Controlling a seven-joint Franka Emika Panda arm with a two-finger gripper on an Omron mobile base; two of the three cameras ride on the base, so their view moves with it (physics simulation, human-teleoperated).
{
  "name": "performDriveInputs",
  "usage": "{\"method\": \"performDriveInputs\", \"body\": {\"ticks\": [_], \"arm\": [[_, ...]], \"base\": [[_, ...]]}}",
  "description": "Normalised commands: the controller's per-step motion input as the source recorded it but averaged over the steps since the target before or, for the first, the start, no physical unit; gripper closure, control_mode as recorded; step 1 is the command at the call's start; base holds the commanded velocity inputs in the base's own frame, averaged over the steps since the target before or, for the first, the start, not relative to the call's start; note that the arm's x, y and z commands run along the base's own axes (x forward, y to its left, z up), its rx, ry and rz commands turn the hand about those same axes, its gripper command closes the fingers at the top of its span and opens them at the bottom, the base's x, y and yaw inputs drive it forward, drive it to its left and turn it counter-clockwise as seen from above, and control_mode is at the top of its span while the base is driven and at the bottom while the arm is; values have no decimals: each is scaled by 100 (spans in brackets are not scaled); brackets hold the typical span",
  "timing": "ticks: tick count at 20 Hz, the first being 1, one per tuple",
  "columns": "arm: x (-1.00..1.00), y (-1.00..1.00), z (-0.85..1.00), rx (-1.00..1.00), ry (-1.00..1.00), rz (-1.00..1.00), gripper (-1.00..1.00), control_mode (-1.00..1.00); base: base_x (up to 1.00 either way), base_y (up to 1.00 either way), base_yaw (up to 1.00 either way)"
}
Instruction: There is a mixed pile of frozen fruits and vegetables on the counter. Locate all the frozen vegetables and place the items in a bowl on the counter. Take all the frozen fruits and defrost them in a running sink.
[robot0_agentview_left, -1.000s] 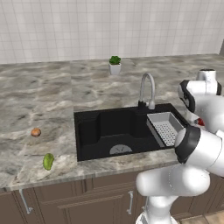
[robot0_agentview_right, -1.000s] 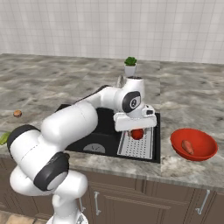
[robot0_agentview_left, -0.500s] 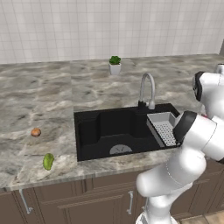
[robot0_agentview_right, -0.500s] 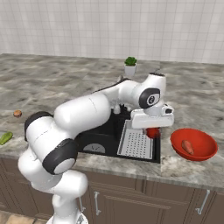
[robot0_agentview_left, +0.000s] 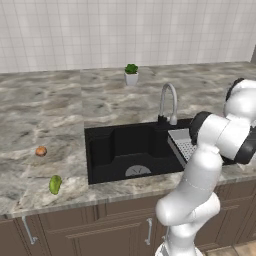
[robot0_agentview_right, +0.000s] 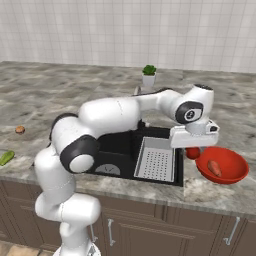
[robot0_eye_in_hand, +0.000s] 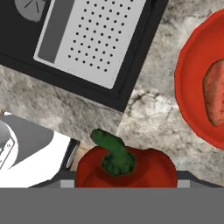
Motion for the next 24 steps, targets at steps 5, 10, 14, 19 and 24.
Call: {"method": "performDriveInputs", "body": {"ticks": [5,10,14,19,24], "arm": [[28,-65,-17,0,0,2,100,-100],[45,-44,-29,0,-1,3,100,-100],[53,-36,-28,0,-6,4,100,-100],[54,-34,-24,0,-6,6,100,-100],[43,-25,-29,0,-2,6,100,-100]], "base": [[0,0,0],[0,0,0],[0,0,0],[0,0,0],[0,0,0]]}}
